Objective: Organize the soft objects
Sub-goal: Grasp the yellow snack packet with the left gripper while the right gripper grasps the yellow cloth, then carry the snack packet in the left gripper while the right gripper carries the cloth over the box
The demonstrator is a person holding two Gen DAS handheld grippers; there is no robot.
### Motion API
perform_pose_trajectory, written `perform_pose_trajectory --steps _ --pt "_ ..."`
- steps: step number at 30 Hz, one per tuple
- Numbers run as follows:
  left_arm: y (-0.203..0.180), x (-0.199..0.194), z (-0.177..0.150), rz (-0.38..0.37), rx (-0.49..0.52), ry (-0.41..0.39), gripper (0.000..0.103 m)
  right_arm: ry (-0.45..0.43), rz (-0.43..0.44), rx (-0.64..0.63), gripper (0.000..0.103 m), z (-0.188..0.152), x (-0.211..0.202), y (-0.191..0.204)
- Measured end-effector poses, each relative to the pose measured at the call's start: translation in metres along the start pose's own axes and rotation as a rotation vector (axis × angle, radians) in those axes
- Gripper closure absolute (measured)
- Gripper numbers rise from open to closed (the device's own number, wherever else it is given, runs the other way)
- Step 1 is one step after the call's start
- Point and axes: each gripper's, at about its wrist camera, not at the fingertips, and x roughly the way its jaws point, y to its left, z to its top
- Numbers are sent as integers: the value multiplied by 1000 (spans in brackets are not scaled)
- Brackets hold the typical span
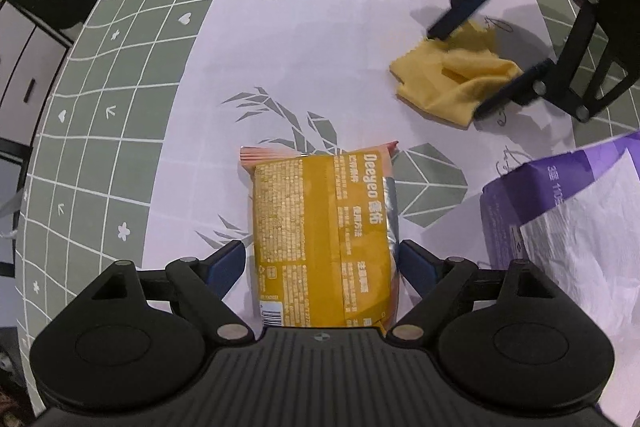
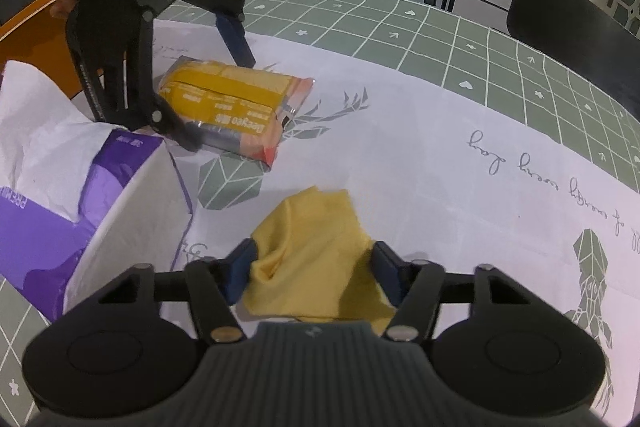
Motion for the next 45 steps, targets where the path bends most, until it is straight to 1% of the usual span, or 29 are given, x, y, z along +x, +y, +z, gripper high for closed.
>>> perform_pose_trajectory --steps 1,2,3,4,5,7,8,12,16,19,25,31,36,41,43,45 --pt "1 0 0 -6 -8 1 3 -2 -3 1 62 0 -1 0" --pt "4 1 0 -14 -20 1 5 -3 -7 2 70 1 -1 -1" --pt "6 1 -1 -27 -35 0 7 -2 -11 1 73 1 -2 -1" --pt "8 1 -1 -42 -48 -1 12 -2 -13 0 77 1 -2 -2" --pt "10 0 -1 -54 -59 -3 18 -2 -15 0 79 1 -2 -2" --pt "11 -1 -2 -63 -67 -9 23 -2 -19 -2 83 1 -2 -3" --pt "10 -1 -3 -67 -69 -11 27 -1 -22 -3 84 1 -1 -3" --pt "9 -3 -2 -60 -83 -11 31 -1 -26 -3 84 0 -1 -3" --pt "9 -8 -4 -15 -95 -9 39 0 -31 -2 88 -1 -2 -1" --pt "12 -14 -9 19 -113 -1 42 4 -39 -6 91 -1 -4 1" --pt "19 -35 -23 72 -163 -4 43 6 -61 0 93 -3 -10 -1" --pt "16 -63 -45 120 -188 24 43 2 -83 -8 93 -7 -24 3" --pt "1 -89 -72 149 -213 29 43 -5 -95 -34 93 -11 -46 15" --pt "-21 -115 -94 215 -210 78 43 -3 -111 -71 93 -20 -67 34" --pt "-34 -126 -103 220 -210 87 43 -3 -114 -91 93 -24 -75 45" --pt "-52 -134 -108 220 -187 87 43 -1 -115 -113 93 -30 -84 59"
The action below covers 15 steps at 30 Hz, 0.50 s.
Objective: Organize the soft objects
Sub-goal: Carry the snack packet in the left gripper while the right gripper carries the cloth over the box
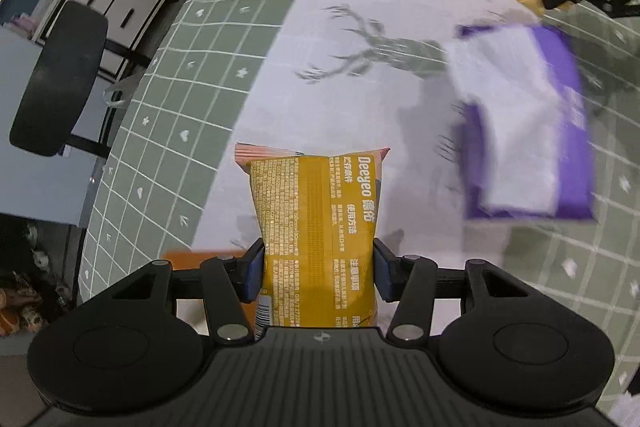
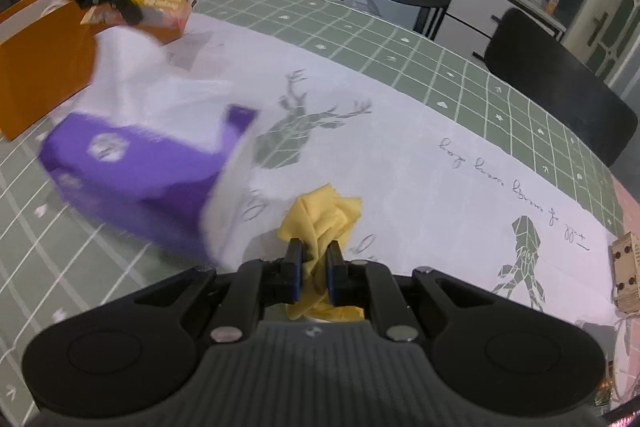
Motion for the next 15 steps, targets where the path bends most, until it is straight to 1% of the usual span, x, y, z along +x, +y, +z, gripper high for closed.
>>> perform_pose_trajectory --steps 2,5,10,12,15 --pt "-20 -8 -7 -5 42 17 43 10 3 -28 93 -6 -7 15" --pt "-49 -14 -18 8 101 47 43 24 15 -66 93 -15 -16 37" --pt "-99 -16 -41 -22 177 68 43 30 43 -115 93 -26 -29 73" --pt "-117 -20 -49 -38 198 50 43 32 58 -141 93 -29 -33 89" --pt "-134 -31 -59 -88 198 0 43 29 87 -176 93 -29 -42 111"
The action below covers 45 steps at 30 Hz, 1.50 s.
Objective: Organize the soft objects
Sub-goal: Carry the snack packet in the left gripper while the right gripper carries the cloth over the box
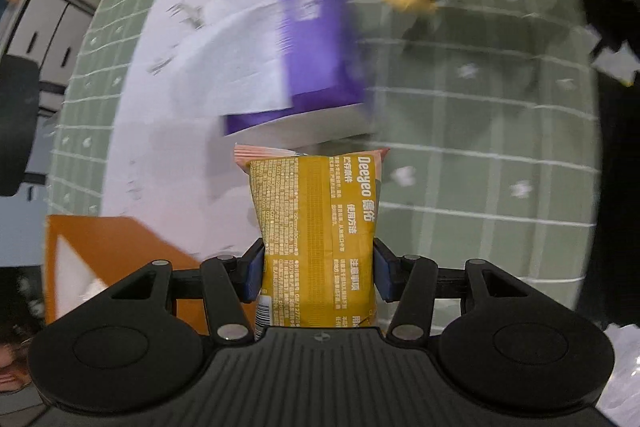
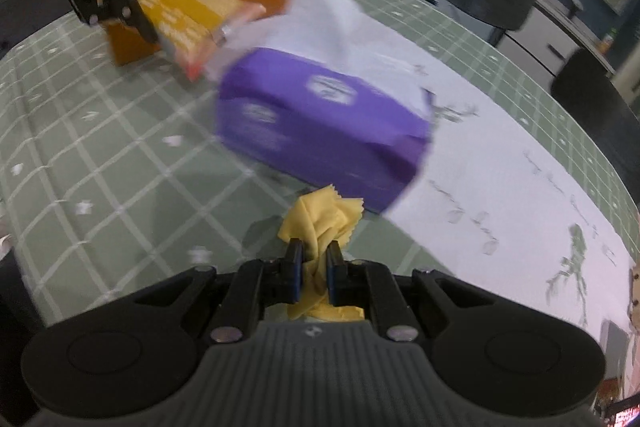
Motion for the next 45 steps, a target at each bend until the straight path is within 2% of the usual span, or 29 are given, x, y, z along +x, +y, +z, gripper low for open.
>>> perform_pose_trajectory --steps 4,8,13,24,31,37,45 --pt "-18 -13 -10 -10 6 -50 43 -25 37 -37 93 12 -10 27" --pt "-21 -30 -21 11 -22 -87 43 -57 67 -94 93 33 -21 51" --pt "-12 -63 -41 25 -90 -150 43 -124 88 -144 93 67 -36 69" --pt "30 -104 -102 137 -236 -177 43 -232 90 -249 93 148 -50 93" --pt "58 -110 -134 166 -323 -154 43 -252 92 -273 93 194 -35 97" --pt "69 -109 -150 162 -333 -147 43 -283 102 -285 93 224 -29 103" --pt "90 -76 -167 161 -350 -126 43 -257 127 -303 93 249 5 116"
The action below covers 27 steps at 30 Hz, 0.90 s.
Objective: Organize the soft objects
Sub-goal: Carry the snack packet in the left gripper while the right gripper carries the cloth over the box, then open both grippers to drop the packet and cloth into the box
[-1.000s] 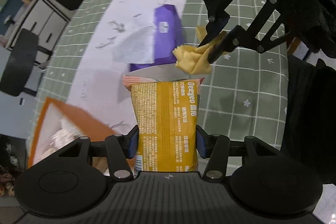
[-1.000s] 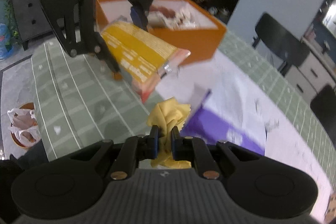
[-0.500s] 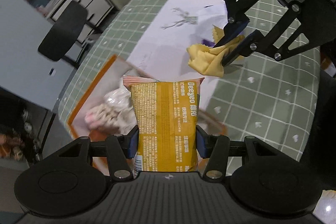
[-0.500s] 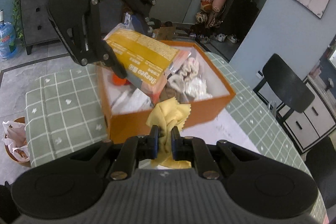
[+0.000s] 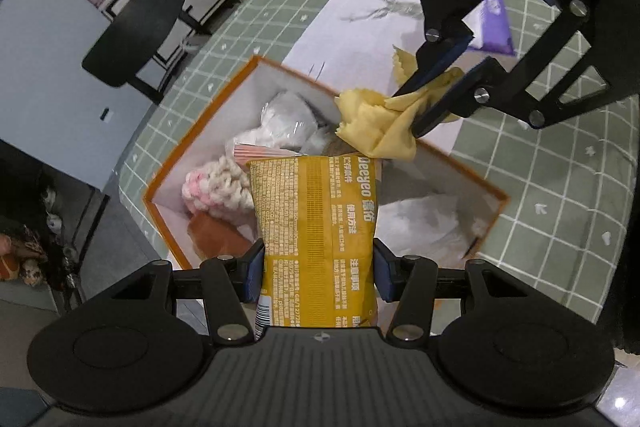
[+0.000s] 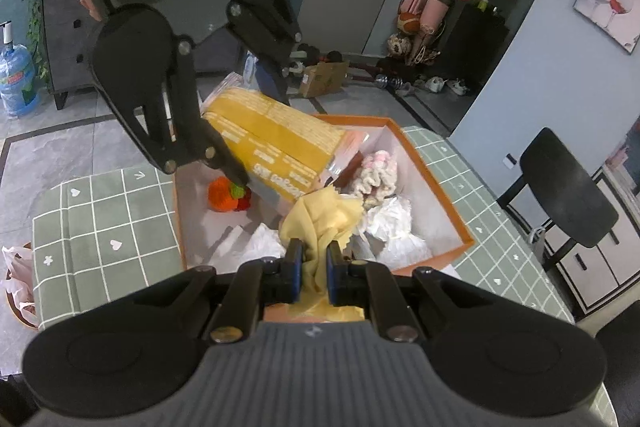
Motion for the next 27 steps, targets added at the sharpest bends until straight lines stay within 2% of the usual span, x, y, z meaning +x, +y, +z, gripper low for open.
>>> perform_pose_trajectory --steps 11,18,21,24,25,26,27 --pt "8 54 -22 -42 -5 66 43 79 99 45 93 -2 70 14" --pt "5 73 -32 -87 -31 92 43 102 155 81 91 -6 89 25" --pt "7 76 -32 -92 -46 96 41 99 168 119 86 -8 93 19" --pt "7 74 -32 -62 -48 87 32 92 177 165 72 -12 93 12" --pt "7 72 -31 -48 -56 81 26 84 175 185 55 -13 92 9" --pt "8 68 -33 -38 -64 62 19 75 172 198 46 -14 91 7" --pt "10 64 -33 -34 -73 40 16 55 167 213 44 -16 88 5"
